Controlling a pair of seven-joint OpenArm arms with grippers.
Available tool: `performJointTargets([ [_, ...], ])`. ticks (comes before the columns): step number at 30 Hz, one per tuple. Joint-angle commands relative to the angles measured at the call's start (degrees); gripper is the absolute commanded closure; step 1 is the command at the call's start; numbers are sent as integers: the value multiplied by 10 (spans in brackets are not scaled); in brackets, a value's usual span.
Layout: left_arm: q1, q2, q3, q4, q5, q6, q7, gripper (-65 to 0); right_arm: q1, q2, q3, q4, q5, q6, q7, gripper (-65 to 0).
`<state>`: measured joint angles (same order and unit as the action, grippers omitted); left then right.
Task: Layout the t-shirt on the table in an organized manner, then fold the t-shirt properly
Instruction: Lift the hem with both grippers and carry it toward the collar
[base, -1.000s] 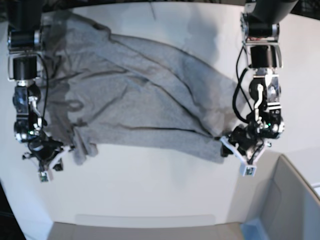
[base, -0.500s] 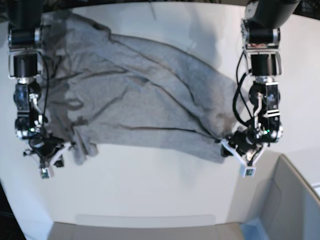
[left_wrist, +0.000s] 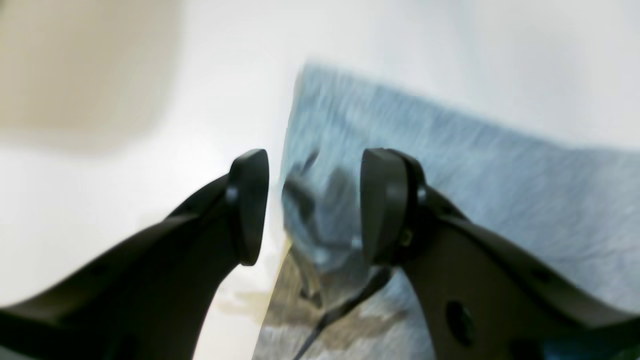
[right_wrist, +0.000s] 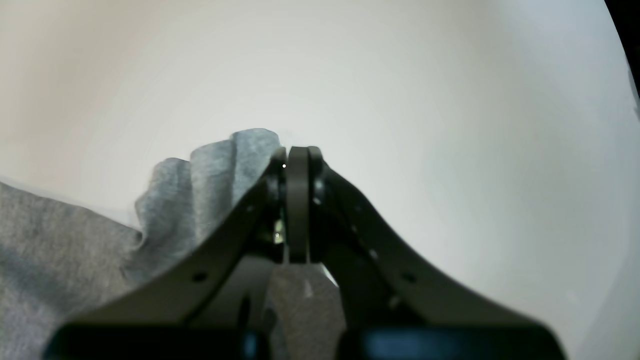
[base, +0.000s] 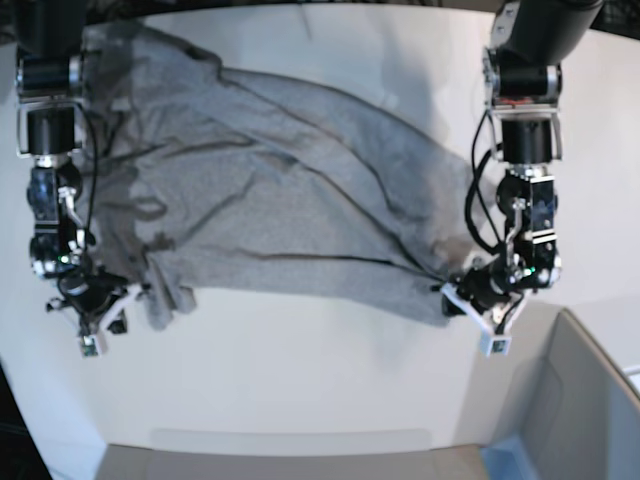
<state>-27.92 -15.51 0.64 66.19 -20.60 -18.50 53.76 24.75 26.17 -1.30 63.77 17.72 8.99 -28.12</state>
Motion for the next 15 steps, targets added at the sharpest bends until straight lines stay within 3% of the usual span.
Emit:
performJointTargets([
  [1,-14,-5,-1,10,-2,-2,-11,-273,18,9,4,11,0,1,15,0],
  [8,-14,-5,-1,8,-1,-3,-12,-141,18,10,4,11,0,1,15,0],
  [13,-14,-5,0,8,-1,-3,-10,-166,18,10,4,11,0,1,14,0],
  [15,-14,-5,0,8,-1,-3,-8,-135,18,10,4,11,0,1,14,0],
])
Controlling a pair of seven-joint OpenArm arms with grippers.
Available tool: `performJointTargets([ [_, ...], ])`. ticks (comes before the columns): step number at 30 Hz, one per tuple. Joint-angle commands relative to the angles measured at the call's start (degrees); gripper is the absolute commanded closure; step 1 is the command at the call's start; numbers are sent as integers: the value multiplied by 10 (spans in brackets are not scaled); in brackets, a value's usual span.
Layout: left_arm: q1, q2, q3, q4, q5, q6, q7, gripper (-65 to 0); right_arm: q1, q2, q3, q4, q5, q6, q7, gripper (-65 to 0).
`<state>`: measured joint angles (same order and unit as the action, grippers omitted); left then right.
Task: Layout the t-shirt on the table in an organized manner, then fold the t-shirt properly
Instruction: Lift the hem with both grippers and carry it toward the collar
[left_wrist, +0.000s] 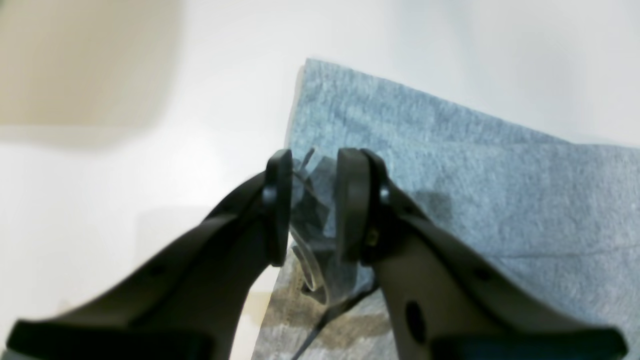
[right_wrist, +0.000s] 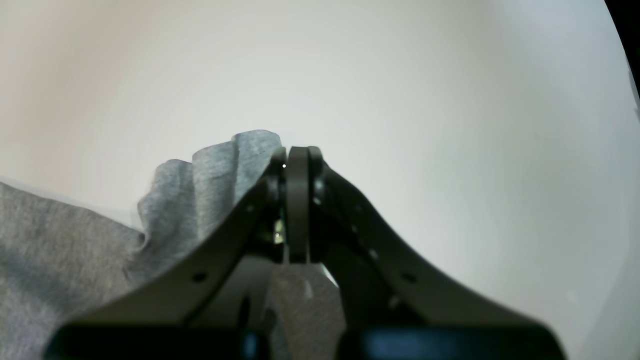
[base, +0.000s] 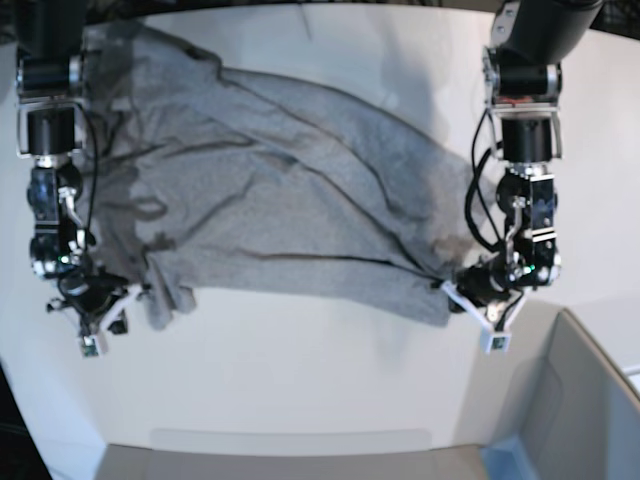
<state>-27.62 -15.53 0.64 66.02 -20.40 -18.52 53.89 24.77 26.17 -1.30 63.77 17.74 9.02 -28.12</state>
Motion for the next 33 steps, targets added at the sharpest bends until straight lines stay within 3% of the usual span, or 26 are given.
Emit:
performJointTargets([
  [1,-17,-5,0,10,-3,-2,-9,-98,18,10,4,11,0,1,14,0],
  [3,-17,-5,0,9,-3,-3,-13,-11,18,10,4,11,0,1,14,0],
  [4,-17,-5,1,9,-3,-4,-14,0,18,10,4,11,0,1,14,0],
  [9,-18,-5,-2,16,-6,-4,-9,0,18,10,8,19,0,1,16,0],
  [14,-12,-5,-5,113,-6,-4,-5,0,-6,9,38,98,0,1,18,0],
  [20,-5,-5,-6,197,-6,-4,60,0,-14,9,74,128,1,1,14,0],
  [33,23,-6,-6,205,-6,-3,64,0,-43,7,105,123,3,1,14,0],
])
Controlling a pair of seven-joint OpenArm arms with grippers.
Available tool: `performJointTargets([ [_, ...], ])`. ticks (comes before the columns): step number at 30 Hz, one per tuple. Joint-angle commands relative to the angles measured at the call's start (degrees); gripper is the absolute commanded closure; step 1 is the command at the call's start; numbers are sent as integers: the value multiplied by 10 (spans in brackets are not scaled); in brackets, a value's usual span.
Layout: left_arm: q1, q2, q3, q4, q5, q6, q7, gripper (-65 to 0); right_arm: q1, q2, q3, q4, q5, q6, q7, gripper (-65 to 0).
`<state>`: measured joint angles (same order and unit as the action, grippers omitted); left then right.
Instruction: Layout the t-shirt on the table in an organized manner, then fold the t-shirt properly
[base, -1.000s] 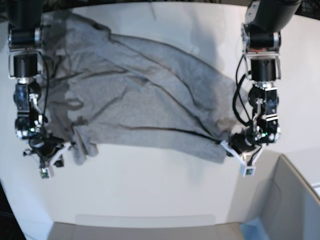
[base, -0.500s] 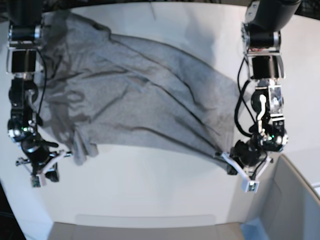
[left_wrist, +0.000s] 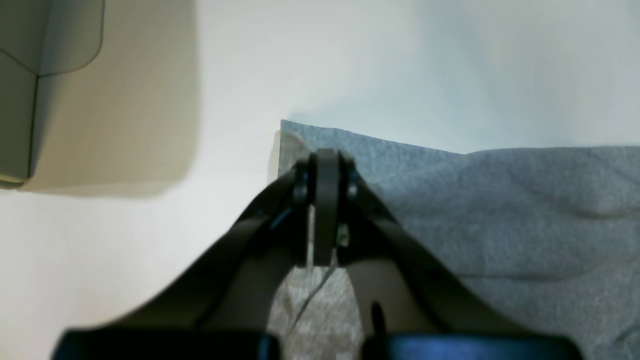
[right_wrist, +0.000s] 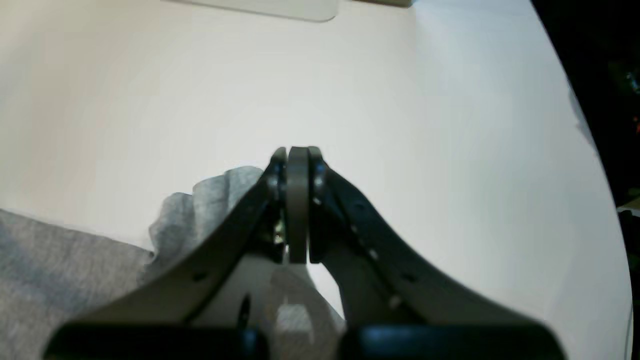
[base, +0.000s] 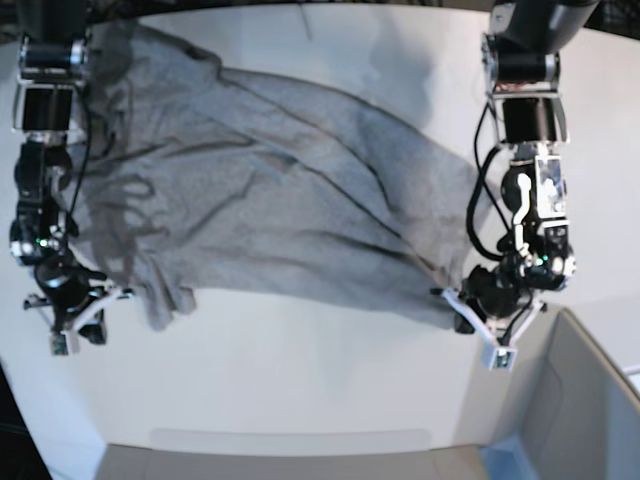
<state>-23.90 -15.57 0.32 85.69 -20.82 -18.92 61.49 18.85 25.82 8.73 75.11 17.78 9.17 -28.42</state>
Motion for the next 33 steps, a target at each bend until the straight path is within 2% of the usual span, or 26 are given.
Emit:
performJointTargets([
  [1,-15,-6,-3,9,-1,1,-12,0,16,10,4,10,2,-1,17,0],
  [4,-14,-6,-4,9,1,4,-11,-16,15,10,5,9,2,-1,17,0],
  [6,-7,-6,-4,10,1,4,-10,-67,7,9,5,9,2,-1,17,0],
  [10,25,-6,-8,53,1,4,-10,-219,-18,9,3,9,3,-1,17,0],
  [12,50,-6,-32,98,1,4,-10,-239,-33,4,-1,9,3,-1,17,0],
  [15,93,-6,-66,176,1,4,3,-228,-53,-10,-15,10,3,-1,17,0],
  [18,115,-6,-70,206,1,4,49,-187,-69,-25,-15,10,3,-1,17,0],
  [21,143,-4,-60,184,0,1,84,-131,-71,-38,-15,10,1,-1,17,0],
  [27,195,-6,29,118,2,3,69,-57,-69,-40,-17,5,0,-1,17,0],
  [31,232,-7,35,66,2,4,71,-28,-40,-35,-46,-45,0,-1,17,0],
  [33,268,-20,34,67,2,4,81,-15,-32,-35,-53,-66,0,-1,17,0],
])
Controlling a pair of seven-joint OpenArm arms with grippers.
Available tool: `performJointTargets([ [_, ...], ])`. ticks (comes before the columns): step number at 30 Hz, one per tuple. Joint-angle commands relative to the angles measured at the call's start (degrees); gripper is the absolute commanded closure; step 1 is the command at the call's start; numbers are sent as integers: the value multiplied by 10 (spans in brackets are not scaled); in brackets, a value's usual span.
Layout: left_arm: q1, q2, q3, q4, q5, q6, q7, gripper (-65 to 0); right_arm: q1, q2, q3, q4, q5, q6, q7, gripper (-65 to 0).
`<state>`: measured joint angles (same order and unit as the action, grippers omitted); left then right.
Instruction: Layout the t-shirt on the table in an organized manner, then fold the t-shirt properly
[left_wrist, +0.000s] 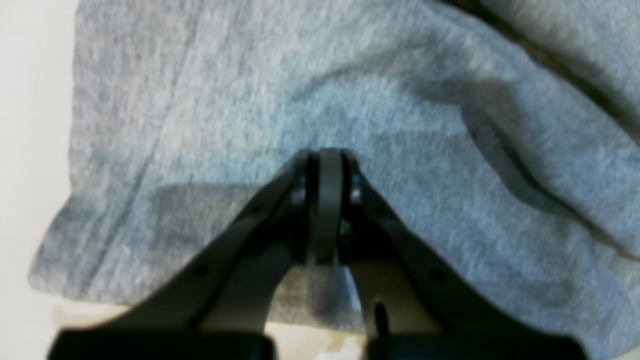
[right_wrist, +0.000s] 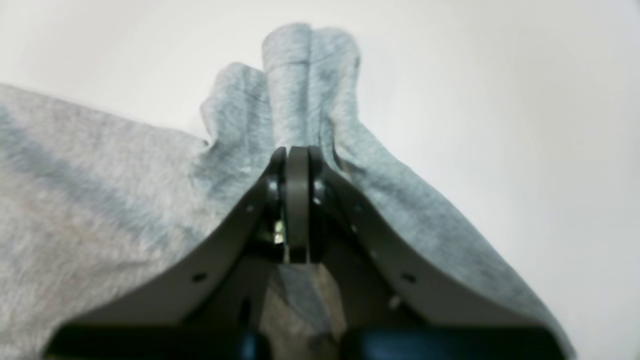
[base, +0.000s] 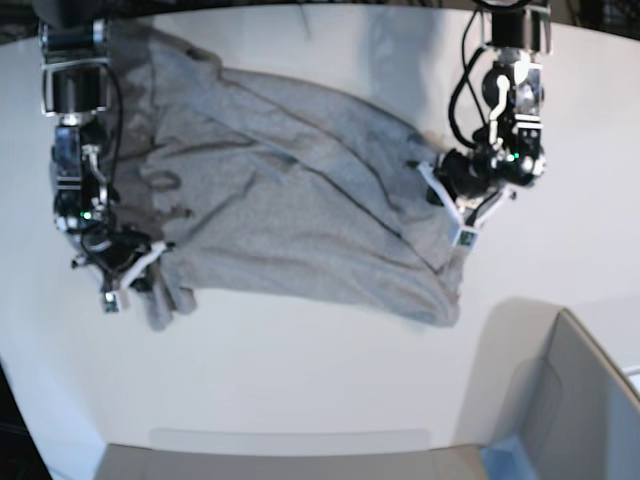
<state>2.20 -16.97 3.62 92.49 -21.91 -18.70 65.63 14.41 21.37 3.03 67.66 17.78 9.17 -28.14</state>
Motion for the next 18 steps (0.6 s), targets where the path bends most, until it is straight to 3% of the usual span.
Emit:
performJointTargets([
  [1,29,-13,0,0,13,2,46,-10,12,9,4,1,0,-1,14,0],
  [7,143,-19,-1,24,13,3,40,0,12,10,4,-19,-1,-1,15,0],
  [11,205,-19,-49,80,13,3,54,0,22,11,6,-34,-1,-1,15,0],
  [18,241,-20,-103,99,12,2,55,0,23,11,4,-36,-1,-1,15,0],
])
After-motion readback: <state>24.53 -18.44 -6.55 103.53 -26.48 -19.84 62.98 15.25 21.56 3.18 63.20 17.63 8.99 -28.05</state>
